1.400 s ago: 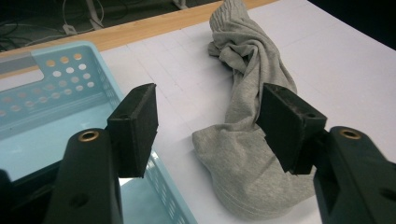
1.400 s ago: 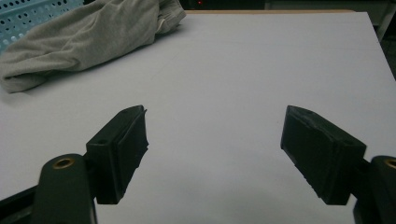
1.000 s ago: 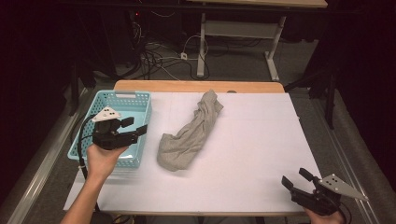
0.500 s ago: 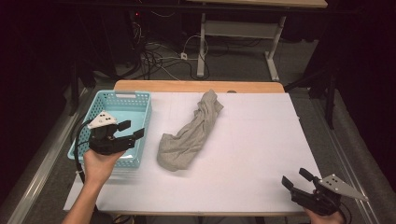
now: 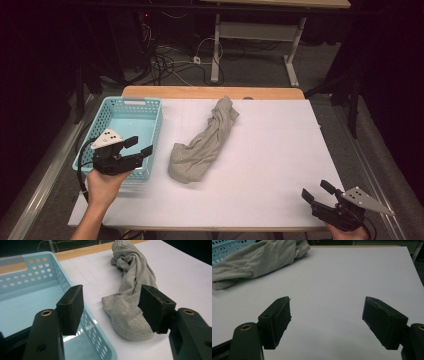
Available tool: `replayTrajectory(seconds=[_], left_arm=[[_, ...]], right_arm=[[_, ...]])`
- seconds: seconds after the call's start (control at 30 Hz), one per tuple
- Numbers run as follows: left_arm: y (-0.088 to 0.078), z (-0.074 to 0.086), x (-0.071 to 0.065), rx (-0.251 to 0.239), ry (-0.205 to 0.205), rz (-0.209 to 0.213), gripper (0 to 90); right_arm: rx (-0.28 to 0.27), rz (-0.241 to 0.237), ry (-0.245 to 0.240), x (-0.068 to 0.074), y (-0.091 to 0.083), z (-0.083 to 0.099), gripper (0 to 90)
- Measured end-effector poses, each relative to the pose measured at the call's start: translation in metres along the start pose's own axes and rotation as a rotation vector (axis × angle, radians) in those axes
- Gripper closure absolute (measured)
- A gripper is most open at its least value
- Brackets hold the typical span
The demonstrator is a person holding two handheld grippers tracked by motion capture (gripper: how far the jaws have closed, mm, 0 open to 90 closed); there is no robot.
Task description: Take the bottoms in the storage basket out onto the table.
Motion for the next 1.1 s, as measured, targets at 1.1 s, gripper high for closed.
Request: replayTrajectory(seconds=[1.1], left_arm=[[-0.012, 0.032, -0.004, -0.04, -0.012, -0.005, 35.0]], right_arm=[[0.002, 0.002, 0.002, -0.001, 0.0, 0.0, 23.1]])
Point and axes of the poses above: each handheld gripper's, and its own axes: y roughly forward along the jaws, z roughly out of its underside, x roughly to its left, the point moved 10 cm from there along y, roughly forward along the jaws, and after that the axes turned 6 degrees about -y, right-handed, at the moved point
